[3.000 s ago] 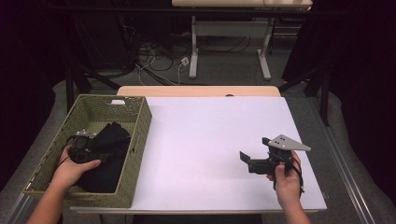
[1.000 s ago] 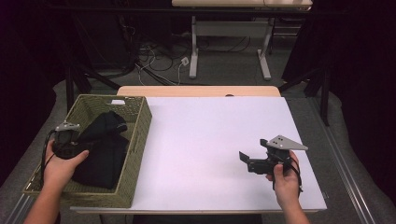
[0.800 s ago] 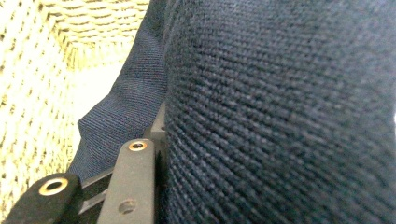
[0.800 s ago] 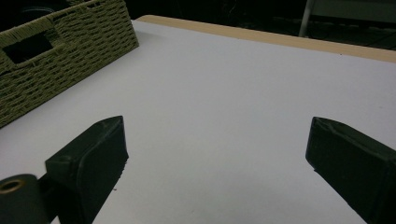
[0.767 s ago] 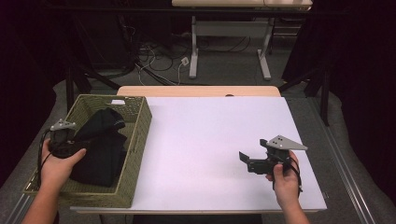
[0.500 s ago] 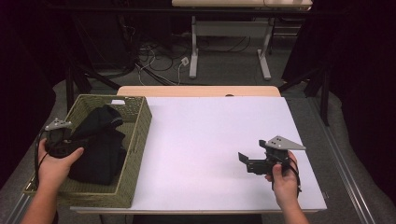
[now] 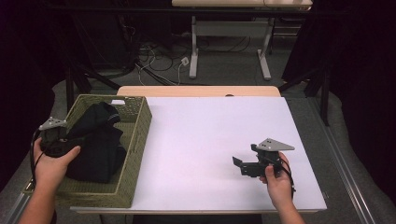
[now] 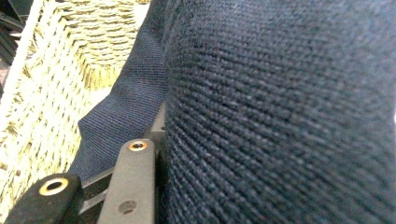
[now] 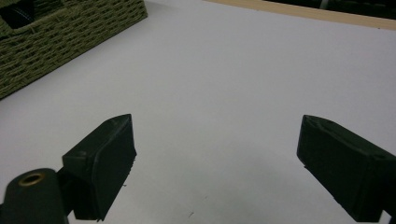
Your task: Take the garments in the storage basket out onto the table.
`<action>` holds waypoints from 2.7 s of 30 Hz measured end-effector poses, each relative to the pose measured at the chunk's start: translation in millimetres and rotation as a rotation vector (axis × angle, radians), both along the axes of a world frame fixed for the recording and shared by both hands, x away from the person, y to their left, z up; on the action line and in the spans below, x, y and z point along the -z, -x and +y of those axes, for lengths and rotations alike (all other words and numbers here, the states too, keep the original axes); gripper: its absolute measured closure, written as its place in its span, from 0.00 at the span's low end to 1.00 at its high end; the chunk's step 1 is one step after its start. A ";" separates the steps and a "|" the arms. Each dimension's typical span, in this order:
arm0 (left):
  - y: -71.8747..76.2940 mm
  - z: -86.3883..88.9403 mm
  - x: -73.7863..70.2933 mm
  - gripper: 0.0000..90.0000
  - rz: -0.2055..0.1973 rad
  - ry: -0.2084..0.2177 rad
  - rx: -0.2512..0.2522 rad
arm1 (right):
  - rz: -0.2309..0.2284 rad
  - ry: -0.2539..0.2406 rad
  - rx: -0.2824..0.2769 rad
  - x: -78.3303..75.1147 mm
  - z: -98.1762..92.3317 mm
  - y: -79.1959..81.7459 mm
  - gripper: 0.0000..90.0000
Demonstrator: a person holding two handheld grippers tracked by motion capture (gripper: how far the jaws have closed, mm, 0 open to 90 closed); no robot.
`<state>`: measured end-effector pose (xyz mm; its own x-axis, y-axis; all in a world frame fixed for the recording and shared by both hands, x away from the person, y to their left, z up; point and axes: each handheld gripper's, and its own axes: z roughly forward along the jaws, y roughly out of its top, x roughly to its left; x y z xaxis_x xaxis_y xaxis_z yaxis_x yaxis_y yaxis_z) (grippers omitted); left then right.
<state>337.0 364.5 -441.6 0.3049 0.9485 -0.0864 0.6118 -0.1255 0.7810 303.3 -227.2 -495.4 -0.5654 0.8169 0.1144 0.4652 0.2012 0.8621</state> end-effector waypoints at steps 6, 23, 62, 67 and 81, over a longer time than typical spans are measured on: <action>1.3 -0.7 -2.1 0.68 -0.012 0.003 -0.002 | -0.003 -0.011 0.022 -3.5 -4.8 0.7 0.12; 19.6 0.3 -38.4 0.68 -0.195 0.119 -0.007 | -0.026 -0.023 0.038 -7.3 -6.7 2.0 0.12; 42.2 -70.9 -90.6 0.69 -0.420 0.288 0.185 | -0.041 -0.029 0.050 -10.1 -7.4 2.0 0.11; 40.1 -85.0 -89.7 0.69 -0.420 0.293 0.218 | -0.038 -0.029 0.049 -10.7 -8.3 1.8 0.11; 37.3 -118.5 -83.1 0.69 -0.418 0.325 0.303 | -0.047 -0.028 0.036 -10.8 -7.4 1.1 0.11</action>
